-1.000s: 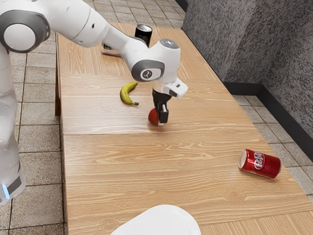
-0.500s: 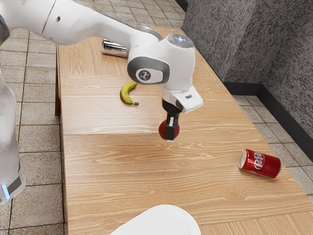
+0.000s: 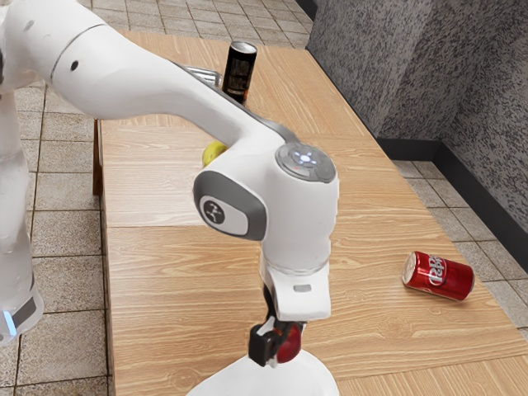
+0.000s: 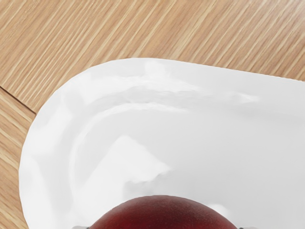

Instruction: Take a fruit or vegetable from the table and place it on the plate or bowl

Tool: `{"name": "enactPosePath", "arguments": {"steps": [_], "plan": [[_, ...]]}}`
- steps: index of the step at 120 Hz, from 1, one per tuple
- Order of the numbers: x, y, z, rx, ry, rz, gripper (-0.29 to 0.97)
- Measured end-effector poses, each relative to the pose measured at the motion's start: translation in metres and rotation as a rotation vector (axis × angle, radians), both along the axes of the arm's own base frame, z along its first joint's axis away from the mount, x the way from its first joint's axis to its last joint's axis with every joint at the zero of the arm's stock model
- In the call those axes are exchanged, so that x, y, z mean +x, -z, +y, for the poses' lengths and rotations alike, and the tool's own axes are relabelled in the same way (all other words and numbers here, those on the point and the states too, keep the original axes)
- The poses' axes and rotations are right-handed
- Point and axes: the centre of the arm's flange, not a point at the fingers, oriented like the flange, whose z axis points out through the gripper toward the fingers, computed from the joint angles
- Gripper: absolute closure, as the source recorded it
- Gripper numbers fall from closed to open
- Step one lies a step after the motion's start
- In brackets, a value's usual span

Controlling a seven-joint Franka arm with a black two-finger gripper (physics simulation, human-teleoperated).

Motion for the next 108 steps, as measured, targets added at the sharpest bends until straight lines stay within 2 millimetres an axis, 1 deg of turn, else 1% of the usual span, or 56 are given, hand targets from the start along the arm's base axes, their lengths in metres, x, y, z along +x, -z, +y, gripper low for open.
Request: {"name": "enactPosePath", "arguments": {"steps": [8, 15, 21, 35, 44, 58, 64, 76, 90, 108], "plan": [[0.001, 0.000, -0.024, -0.013, 0.056, -0.001, 0.39], [0.000, 0.000, -0.040, -0.019, 0.091, -0.006, 0.39], [0.002, 0.005, -0.049, -0.022, 0.112, 0.000, 0.39], [0.021, 0.021, -0.067, -0.046, 0.138, 0.022, 0.39], [0.027, 0.027, -0.070, -0.046, 0.139, 0.020, 0.39], [0.016, 0.028, -0.084, -0.048, 0.165, 0.007, 0.39], [0.011, 0.028, -0.089, -0.049, 0.176, 0.003, 0.26], [0.007, 0.024, -0.092, -0.053, 0.182, -0.005, 0.13], [0.006, 0.022, -0.092, -0.054, 0.184, -0.010, 0.06], [0.006, 0.023, -0.091, -0.053, 0.182, -0.009, 0.02]]}}
